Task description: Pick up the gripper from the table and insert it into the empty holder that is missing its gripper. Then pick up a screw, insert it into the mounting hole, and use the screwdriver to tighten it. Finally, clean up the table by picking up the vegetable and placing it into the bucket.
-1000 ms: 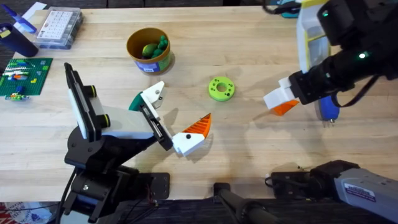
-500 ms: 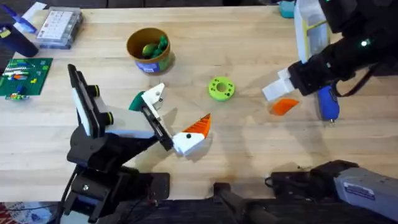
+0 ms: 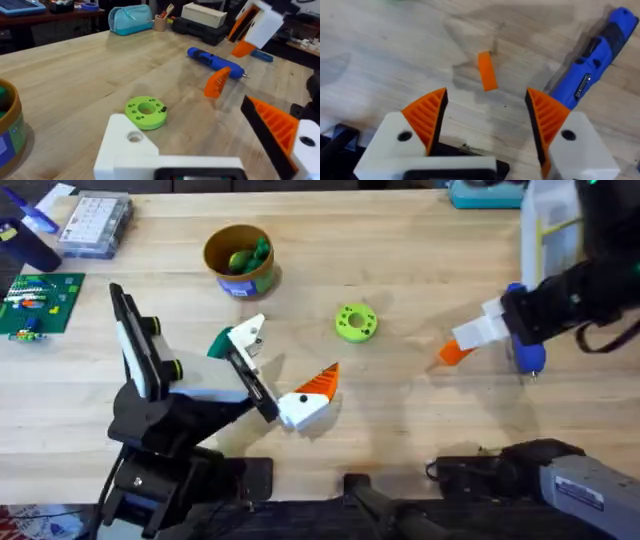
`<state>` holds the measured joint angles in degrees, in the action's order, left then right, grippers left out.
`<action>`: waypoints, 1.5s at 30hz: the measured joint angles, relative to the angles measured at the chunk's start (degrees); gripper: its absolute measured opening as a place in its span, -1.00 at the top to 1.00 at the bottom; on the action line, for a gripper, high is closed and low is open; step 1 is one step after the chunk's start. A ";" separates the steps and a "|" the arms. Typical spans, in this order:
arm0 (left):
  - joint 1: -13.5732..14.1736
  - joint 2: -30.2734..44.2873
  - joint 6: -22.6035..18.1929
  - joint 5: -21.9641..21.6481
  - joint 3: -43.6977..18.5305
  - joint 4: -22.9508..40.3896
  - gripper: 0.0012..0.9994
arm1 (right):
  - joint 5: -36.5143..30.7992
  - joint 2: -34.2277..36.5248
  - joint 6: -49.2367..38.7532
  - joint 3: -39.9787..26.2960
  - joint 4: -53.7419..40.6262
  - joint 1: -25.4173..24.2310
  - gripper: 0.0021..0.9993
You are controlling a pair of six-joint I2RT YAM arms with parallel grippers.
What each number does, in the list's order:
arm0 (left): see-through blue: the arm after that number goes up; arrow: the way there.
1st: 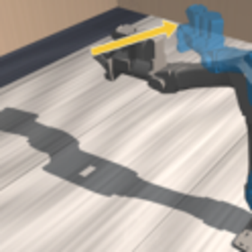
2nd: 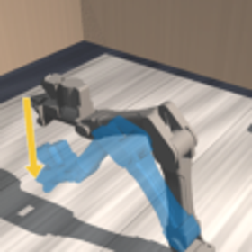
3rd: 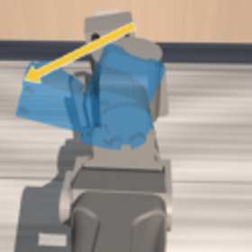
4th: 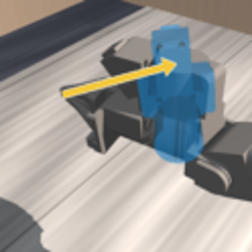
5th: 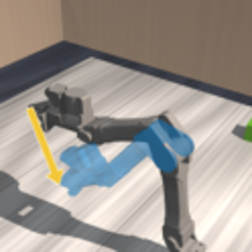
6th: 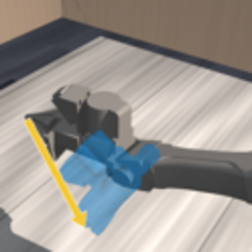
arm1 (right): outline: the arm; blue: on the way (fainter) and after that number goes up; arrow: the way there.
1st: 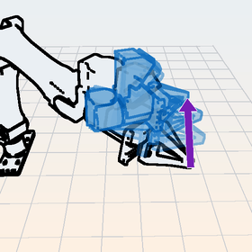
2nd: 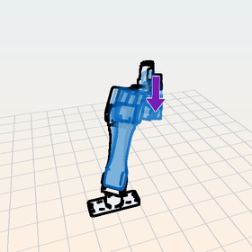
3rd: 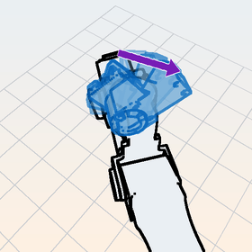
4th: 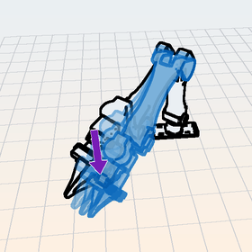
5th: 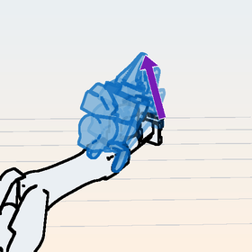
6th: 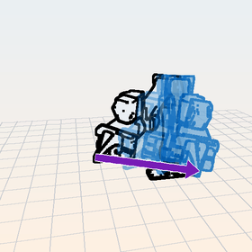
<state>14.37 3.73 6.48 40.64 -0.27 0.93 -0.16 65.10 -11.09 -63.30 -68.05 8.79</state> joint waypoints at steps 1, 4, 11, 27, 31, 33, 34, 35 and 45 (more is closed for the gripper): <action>0.00 0.00 0.00 -0.08 0.00 0.00 -0.98 | -0.02 0.36 -0.08 1.24 0.75 -0.42 -0.83; 0.00 0.02 0.00 -0.15 0.00 0.00 -0.98 | -0.04 2.38 -0.11 4.74 2.41 -0.80 -0.83; 0.00 0.00 0.00 -0.17 0.00 0.00 -0.98 | -0.04 8.85 -1.65 6.52 3.86 -0.81 -0.83; 0.00 0.00 0.00 -0.17 0.00 0.17 -0.98 | -1.48 17.25 -6.93 6.53 7.32 -0.80 0.15; 0.00 0.01 0.00 -0.17 0.00 0.17 -0.98 | -1.75 17.25 -7.09 6.51 7.42 -0.80 0.97; 0.00 0.02 0.00 -0.17 0.00 0.17 -0.98 | -1.75 17.22 -7.12 6.24 6.91 -0.79 0.98; 0.00 0.02 0.00 -0.17 0.00 0.19 -0.98 | -1.75 17.14 -7.15 5.89 6.33 -0.80 0.98; 0.00 0.01 0.00 -0.17 0.00 0.18 -0.98 | -1.75 16.97 -7.15 5.30 5.67 -0.81 0.98; 0.00 0.01 0.00 -0.17 0.00 0.17 -0.98 | -1.71 10.14 -0.81 -8.70 1.11 -0.78 0.99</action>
<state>14.37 3.74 6.48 40.47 -0.27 1.10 -1.88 75.24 -11.90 -72.00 -66.94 8.01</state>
